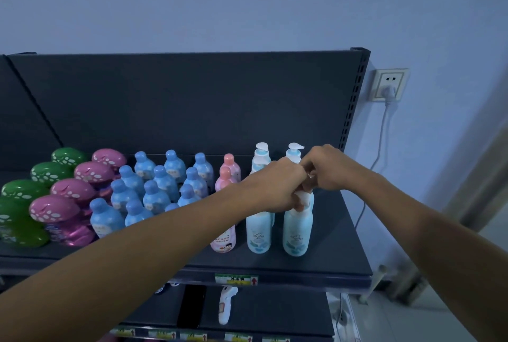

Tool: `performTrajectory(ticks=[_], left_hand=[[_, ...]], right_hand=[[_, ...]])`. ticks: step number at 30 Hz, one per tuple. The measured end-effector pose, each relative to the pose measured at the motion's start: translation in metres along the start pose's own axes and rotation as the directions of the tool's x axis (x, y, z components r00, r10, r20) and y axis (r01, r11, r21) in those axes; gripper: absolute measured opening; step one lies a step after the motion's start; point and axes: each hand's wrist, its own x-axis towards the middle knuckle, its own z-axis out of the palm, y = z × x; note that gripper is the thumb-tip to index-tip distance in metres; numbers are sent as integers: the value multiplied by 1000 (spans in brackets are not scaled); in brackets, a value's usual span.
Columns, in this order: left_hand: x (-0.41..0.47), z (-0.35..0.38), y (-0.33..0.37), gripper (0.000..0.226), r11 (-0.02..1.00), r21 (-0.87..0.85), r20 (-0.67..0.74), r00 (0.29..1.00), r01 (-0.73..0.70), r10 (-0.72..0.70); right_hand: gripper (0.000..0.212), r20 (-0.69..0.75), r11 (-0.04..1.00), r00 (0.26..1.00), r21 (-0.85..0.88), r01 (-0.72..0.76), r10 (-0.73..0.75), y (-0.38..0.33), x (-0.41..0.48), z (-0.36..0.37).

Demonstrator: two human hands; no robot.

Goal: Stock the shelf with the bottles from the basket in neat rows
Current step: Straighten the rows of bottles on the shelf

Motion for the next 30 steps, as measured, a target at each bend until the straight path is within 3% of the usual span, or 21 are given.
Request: performTrajectory(ticks=[5,9,25,30], left_hand=[[1,4,2,28,999,-18,12,999,30,-30],[2,8,2,30,998,-42,13,999,37,-37],[1,12,-1,36,992,-116,3,999,43,-43],[-4,8,0,37,999,-52,-21,1000,-2,1]], right_hand=[[49,10,997,999,64,-36,35,4,4,0],[18,4,994,998,88,-60,60,6,8,1],[24,-3,986,992,107,-125,126,10,14,6],[29,-9,991,993,64,-118,119,7,14,7]])
